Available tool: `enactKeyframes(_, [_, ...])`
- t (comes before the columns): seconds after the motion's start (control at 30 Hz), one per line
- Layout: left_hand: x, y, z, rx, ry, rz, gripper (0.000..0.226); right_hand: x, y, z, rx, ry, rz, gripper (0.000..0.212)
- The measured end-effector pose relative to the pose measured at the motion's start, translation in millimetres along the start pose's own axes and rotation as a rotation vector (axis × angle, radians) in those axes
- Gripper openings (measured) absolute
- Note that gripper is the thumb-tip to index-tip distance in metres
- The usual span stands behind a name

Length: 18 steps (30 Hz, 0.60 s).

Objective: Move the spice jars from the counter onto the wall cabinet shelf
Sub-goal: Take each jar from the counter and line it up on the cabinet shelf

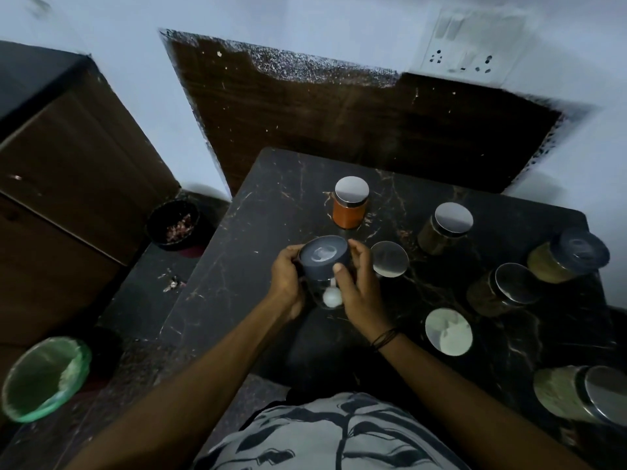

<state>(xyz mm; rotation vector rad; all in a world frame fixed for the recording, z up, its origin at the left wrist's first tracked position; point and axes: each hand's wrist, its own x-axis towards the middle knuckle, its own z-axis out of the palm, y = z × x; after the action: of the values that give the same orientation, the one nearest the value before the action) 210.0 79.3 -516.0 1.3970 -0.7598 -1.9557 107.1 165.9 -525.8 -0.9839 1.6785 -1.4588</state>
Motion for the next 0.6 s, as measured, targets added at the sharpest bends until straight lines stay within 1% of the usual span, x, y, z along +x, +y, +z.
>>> enactKeyframes(0.07, [-4.0, -2.1, -1.1, -0.010, -0.034, 0.048, 0.028, 5.7, -3.7, -1.9, 0.077, 0.028, 0.059, 0.045])
enactKeyframes(0.1, [-4.6, -3.1, -1.7, -0.016, -0.060, 0.064, 0.028, 9.1, -5.0, -3.4, 0.100, 0.047, 0.071, 0.045])
enactKeyframes(0.17, [-5.6, -3.1, -2.0, -0.030, -0.130, 0.071, 0.032, 14.6, -6.0, -5.2, 0.121, 0.061, 0.079, 0.053])
enactKeyframes(0.23, [-7.5, -1.3, -1.6, -0.025, -0.207, 0.069, 0.037, 19.0, -7.0, -4.0, 0.150, 0.037, 0.109, 0.059])
enactKeyframes(0.33, [-10.8, 1.3, 1.1, -0.027, -0.259, 0.074, 0.053, 26.5, -11.6, -4.4, 0.283, 0.004, 0.186, 0.058])
enactKeyframes(0.4, [-13.0, 3.8, 4.3, -0.054, -0.273, 0.103, 0.066, 32.4, -14.8, -6.3, 0.348, 0.011, 0.221, 0.059])
enactKeyframes(0.43, [-13.7, 4.9, 6.1, -0.050, -0.270, 0.128, 0.069, 35.1, -16.2, -7.0, 0.355, 0.024, 0.225, 0.057])
enactKeyframes(0.5, [-14.7, 8.3, 9.6, -0.033, -0.265, 0.185, 0.066, 38.6, -18.9, -6.6, 0.368, 0.032, 0.241, 0.058])
enactKeyframes(0.6, [-14.5, 15.3, 14.9, -0.002, -0.292, 0.244, 0.049, 42.6, -18.7, -4.7, 0.425, 0.018, 0.293, 0.062])
